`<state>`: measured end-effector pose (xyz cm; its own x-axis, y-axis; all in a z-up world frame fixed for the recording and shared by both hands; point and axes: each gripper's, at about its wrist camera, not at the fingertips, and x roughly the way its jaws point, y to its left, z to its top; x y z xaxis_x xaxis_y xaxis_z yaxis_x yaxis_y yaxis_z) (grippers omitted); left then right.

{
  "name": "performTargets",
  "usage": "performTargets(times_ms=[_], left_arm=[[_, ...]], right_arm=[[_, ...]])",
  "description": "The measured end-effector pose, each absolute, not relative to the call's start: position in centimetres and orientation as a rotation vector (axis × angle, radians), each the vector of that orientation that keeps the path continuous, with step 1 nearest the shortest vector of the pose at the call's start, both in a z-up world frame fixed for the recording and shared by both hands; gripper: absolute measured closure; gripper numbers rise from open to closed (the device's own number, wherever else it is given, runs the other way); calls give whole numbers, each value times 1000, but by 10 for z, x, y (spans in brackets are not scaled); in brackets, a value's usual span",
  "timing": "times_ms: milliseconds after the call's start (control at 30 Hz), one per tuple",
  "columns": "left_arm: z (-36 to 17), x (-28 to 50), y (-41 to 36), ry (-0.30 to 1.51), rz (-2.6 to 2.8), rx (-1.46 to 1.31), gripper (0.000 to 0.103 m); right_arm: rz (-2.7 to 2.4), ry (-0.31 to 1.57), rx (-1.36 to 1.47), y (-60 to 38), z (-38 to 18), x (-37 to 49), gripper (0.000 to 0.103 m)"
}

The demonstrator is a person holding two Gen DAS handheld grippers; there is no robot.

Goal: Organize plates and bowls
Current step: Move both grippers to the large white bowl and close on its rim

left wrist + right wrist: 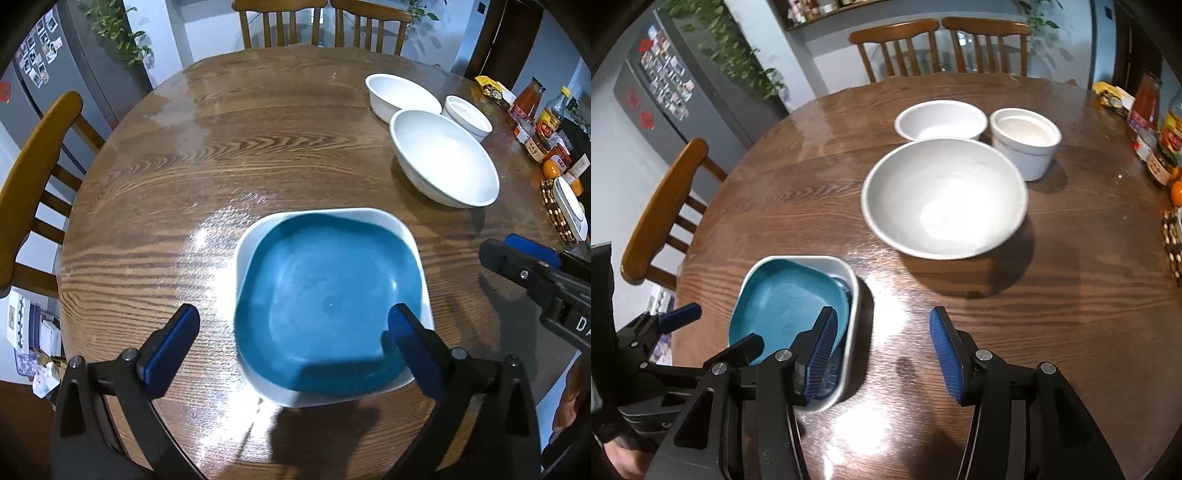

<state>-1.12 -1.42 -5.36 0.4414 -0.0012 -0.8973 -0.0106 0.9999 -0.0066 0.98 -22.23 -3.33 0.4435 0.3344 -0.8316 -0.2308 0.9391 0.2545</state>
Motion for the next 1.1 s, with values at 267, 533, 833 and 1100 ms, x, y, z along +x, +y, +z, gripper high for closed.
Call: performTargets(times_ms=[267, 533, 833, 1100], left_arm=[[-42, -9, -39, 1085, -39, 11, 1], [-29, -3, -62, 1053, -65, 28, 1], [-11, 5, -93, 1004, -91, 48, 1], [-10, 12, -112, 992, -103, 59, 1]], right_arm=[[298, 1049, 161, -255, -34, 9, 50], [253, 1030, 200, -284, -31, 8, 50], [203, 984, 230, -320, -20, 9, 50], [176, 966, 245, -339, -18, 10, 50]])
